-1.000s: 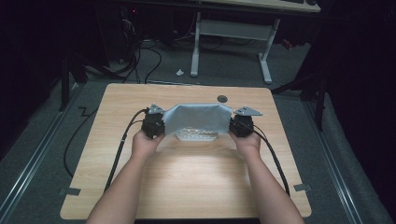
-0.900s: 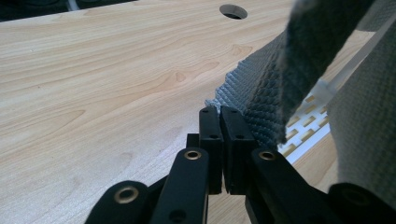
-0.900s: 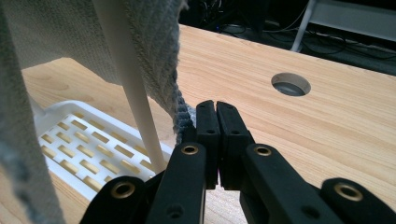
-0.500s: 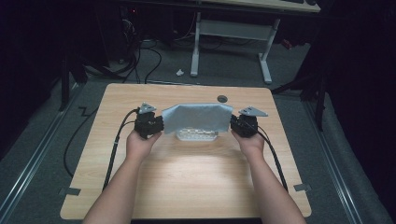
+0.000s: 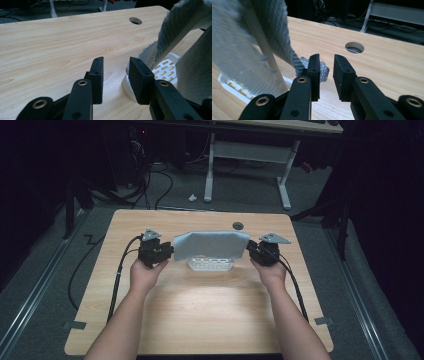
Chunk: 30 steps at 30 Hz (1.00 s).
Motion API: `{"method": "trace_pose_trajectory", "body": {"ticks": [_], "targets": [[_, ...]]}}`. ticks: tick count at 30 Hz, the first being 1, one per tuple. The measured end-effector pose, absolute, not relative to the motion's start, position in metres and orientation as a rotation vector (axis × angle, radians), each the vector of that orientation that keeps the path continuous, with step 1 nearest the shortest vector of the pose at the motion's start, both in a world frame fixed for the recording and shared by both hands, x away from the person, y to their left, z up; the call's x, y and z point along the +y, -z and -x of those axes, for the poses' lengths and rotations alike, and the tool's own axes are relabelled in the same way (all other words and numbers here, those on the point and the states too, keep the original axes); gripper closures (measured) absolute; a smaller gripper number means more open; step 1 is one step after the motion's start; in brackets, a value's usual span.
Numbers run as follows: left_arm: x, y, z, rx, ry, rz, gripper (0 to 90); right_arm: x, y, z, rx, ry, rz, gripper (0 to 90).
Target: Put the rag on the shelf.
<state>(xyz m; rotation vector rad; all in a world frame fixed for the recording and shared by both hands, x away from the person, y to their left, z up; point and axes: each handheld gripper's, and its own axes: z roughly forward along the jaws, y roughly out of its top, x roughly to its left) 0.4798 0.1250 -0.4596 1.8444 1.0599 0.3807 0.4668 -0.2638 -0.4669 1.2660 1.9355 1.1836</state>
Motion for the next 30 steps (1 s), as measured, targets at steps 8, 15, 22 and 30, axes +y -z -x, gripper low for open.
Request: {"method": "trace_pose_trajectory", "body": {"ticks": [8,15,22,30], "targets": [[0.127,0.460,-0.478,1.051,-0.381,-1.846,64.6,-0.262,0.460,-0.472,1.894,-1.253,-1.278,73.0],[0.125,0.461,-0.477,1.045,-0.382,-1.847,64.5,-0.268,0.441,-0.474,1.866,-1.248,-1.263,72.5],[0.132,0.467,-0.473,1.061,-0.394,-1.854,64.0,-0.267,0.451,-0.468,1.916,-1.173,-1.253,72.5],[0.159,0.467,-0.448,1.055,-0.473,-1.834,61.3,-0.273,0.451,-0.441,1.893,-1.159,-1.224,66.9]]}}
